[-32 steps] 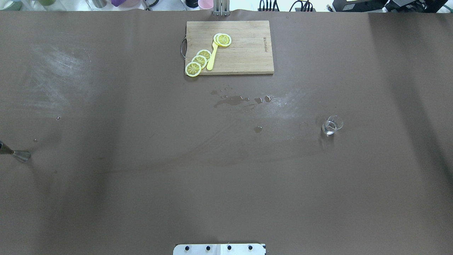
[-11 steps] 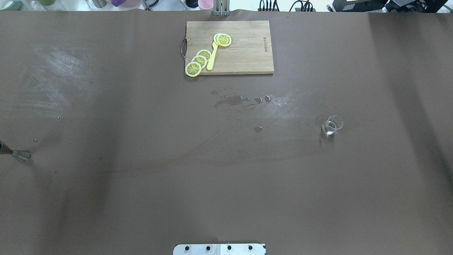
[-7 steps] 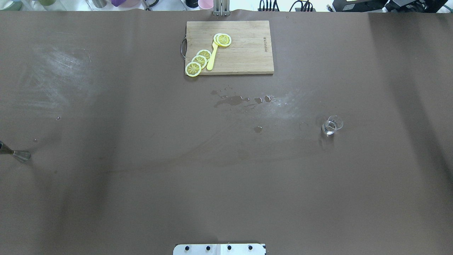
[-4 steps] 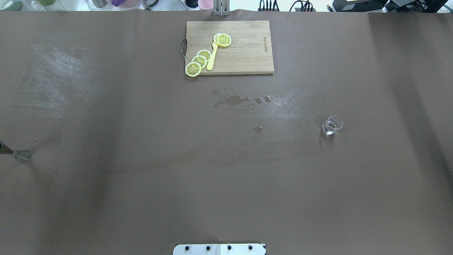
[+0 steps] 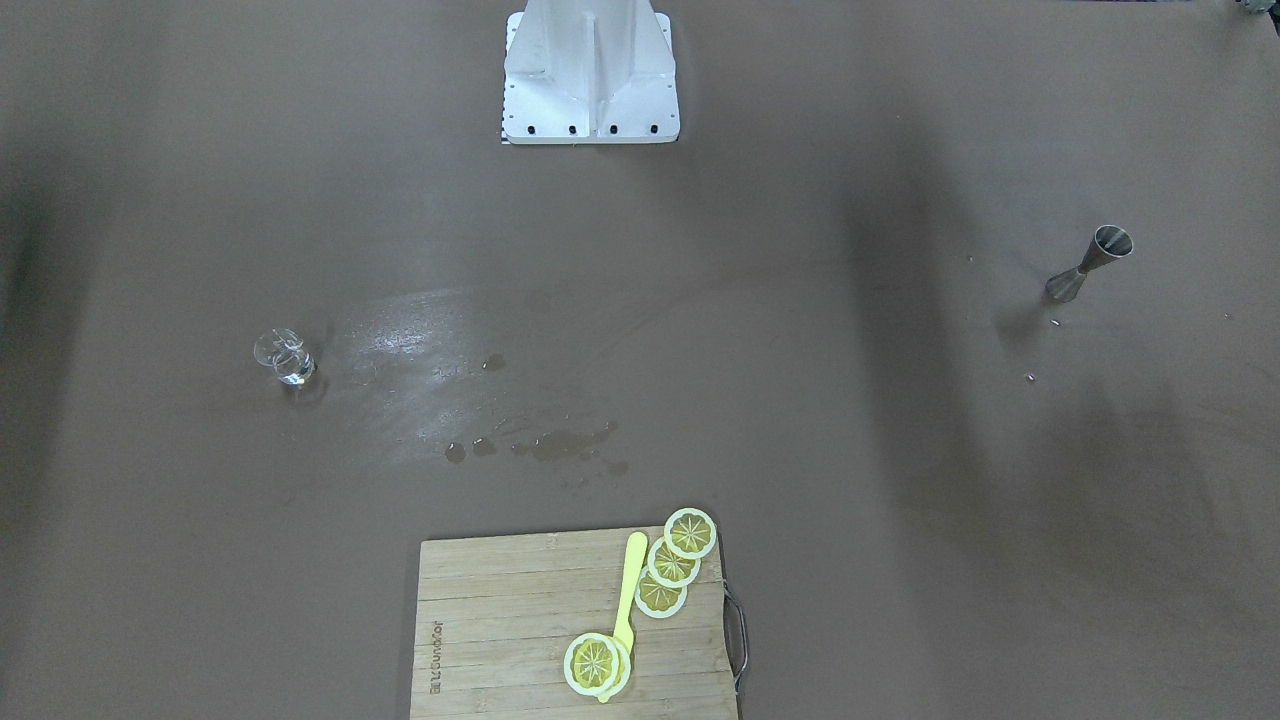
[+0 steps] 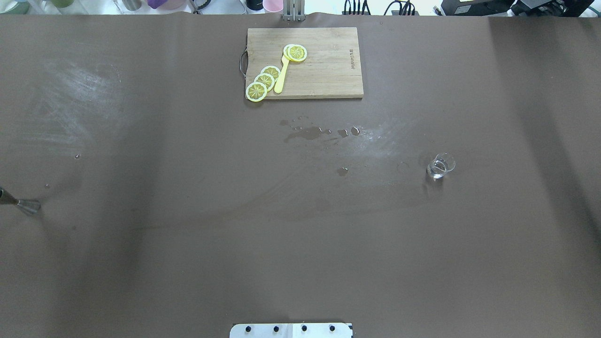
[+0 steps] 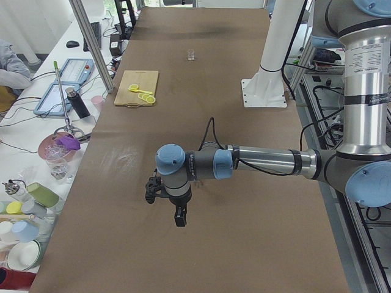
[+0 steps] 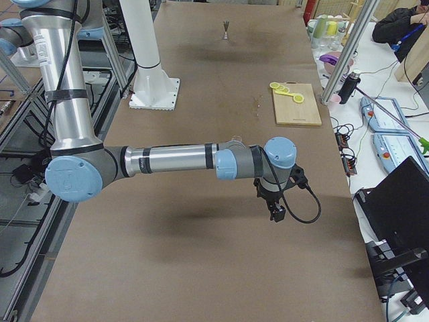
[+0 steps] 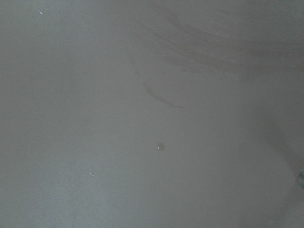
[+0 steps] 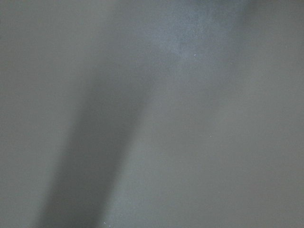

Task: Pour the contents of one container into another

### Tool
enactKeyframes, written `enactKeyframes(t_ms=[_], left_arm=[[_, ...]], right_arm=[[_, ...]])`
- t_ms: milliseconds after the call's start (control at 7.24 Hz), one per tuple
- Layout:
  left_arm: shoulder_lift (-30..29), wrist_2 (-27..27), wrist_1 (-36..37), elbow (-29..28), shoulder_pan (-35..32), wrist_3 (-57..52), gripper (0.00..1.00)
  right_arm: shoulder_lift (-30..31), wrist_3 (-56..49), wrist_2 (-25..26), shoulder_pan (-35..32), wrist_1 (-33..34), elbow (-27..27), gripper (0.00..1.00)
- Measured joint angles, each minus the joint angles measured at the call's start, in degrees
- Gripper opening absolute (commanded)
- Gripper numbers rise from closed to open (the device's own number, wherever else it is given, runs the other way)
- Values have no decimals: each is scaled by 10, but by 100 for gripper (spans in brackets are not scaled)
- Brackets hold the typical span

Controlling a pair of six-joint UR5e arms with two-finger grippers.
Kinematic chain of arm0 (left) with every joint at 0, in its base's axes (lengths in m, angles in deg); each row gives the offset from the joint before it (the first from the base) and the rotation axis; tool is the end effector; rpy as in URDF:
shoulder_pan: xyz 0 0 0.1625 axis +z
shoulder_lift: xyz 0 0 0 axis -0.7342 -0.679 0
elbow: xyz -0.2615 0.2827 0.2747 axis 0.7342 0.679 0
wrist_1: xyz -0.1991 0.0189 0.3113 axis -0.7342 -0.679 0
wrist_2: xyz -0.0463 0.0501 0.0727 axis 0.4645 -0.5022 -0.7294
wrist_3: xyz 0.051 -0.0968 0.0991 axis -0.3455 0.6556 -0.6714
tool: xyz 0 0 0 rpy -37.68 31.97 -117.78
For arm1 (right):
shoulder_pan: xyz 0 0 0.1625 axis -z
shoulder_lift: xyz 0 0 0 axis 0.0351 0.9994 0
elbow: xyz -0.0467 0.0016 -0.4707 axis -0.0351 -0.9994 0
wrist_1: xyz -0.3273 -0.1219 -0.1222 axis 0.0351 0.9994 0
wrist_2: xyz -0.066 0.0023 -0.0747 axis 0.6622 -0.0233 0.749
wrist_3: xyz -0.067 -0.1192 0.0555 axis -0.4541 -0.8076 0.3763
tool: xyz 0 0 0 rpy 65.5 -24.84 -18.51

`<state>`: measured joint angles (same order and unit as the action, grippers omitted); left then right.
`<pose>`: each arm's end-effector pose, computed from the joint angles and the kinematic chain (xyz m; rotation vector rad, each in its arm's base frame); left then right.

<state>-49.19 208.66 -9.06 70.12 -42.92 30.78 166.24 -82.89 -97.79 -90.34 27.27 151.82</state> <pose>-0.0401 -0.3904 0.7326 -0.0513 0.6953 0.0459 0.0187 -0.5224 0.6892 0.2305 -0.7169 -0.4022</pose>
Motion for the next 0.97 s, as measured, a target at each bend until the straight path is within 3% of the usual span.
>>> enactKeyframes(t_ms=[276,553,967], left_arm=[[0,1,0,3,0,-3,98],[2,-2,-15,-3,0,-3,98],[3,-7,-165,-32,-1,8,98]], right_arm=[[1,-3,-2,2,-11,1,100],[8,-8,-6,6,-71,0,100],[19,-25,-40,21,-158,-7,100]])
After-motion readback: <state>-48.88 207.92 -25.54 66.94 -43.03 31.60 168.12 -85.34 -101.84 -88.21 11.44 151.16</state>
